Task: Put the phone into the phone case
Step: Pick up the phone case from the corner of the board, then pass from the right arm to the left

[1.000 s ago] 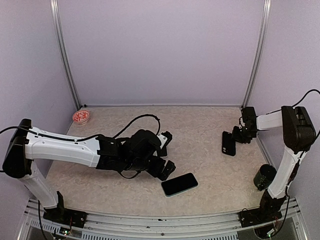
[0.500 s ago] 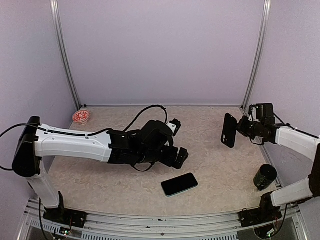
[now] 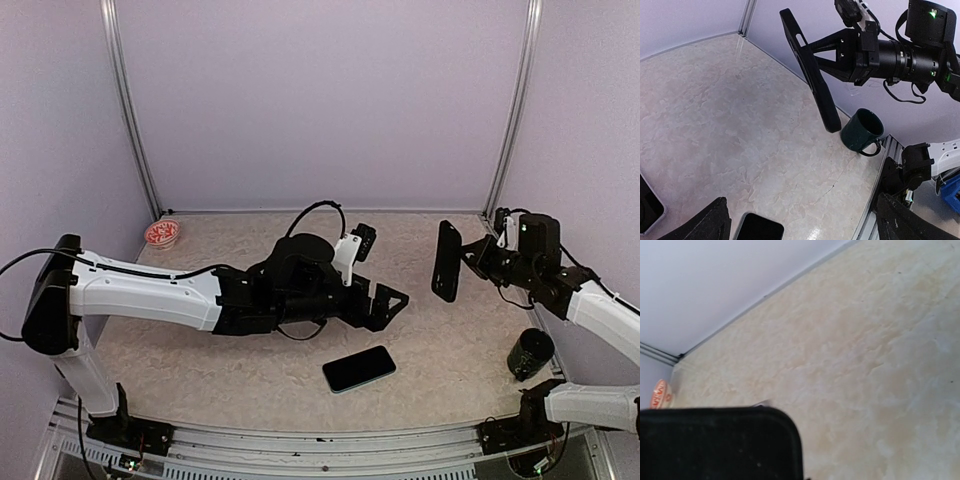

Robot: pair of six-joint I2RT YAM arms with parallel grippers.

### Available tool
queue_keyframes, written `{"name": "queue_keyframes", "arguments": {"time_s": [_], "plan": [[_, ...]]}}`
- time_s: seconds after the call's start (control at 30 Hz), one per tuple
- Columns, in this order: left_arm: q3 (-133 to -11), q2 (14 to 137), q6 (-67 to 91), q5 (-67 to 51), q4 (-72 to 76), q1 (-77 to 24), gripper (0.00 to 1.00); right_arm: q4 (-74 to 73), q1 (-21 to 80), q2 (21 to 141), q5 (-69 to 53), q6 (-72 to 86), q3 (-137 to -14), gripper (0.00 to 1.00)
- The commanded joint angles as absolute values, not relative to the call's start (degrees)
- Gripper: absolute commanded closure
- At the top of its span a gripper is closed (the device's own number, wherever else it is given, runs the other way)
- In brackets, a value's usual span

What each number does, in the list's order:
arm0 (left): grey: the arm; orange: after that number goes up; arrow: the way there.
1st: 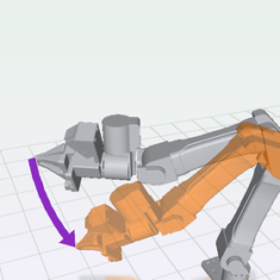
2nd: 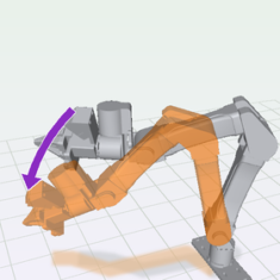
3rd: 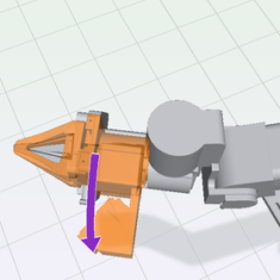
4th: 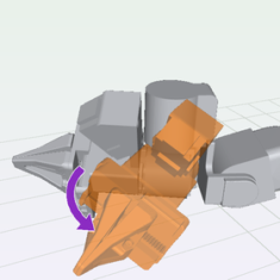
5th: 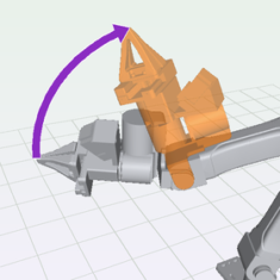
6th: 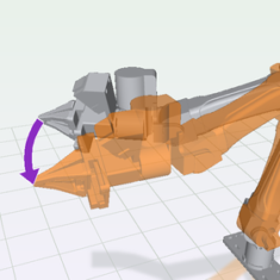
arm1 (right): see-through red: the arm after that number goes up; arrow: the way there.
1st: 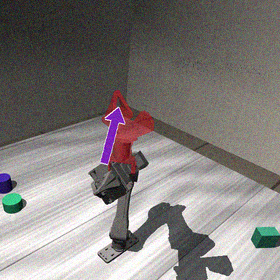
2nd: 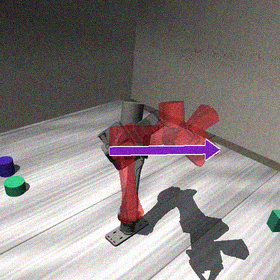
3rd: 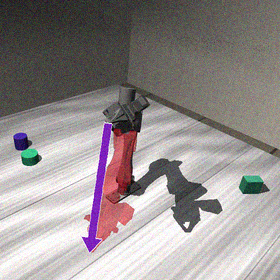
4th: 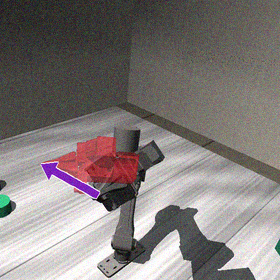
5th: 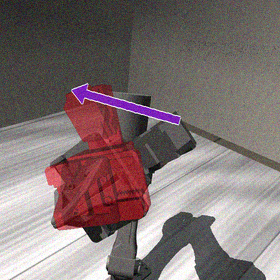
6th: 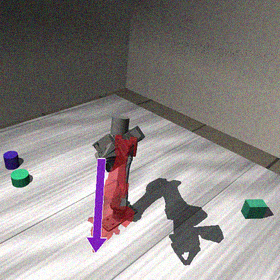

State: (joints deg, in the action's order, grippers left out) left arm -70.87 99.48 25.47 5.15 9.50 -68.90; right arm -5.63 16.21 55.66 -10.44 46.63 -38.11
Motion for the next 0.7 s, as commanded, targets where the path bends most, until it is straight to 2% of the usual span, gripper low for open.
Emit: {"name": "queue_keyframes", "arguments": {"time_s": [0.0,0.27,0.53,0.67], "plan": [[-73.2,100.4,25.7,9.0,10.0,-69.8,0.01,-3.5,17.4,53.8,-11.0,48.1,-37.5,1.00],[-71.2,100.4,23.8,17.1,14.2,-74.1,0.01,-4.2,19.9,53.2,-8.8,48.5,-37.8,1.00],[-74.5,104.1,25.1,11.2,19.5,-74.6,0.01,-6.7,20.0,50.0,-4.4,46.4,-36.9,1.00],[-81.6,108.2,27.1,12.0,14.8,-74.2,0.01,-6.8,20.0,49.5,-5.1,46.1,-37.5,1.00]]}}
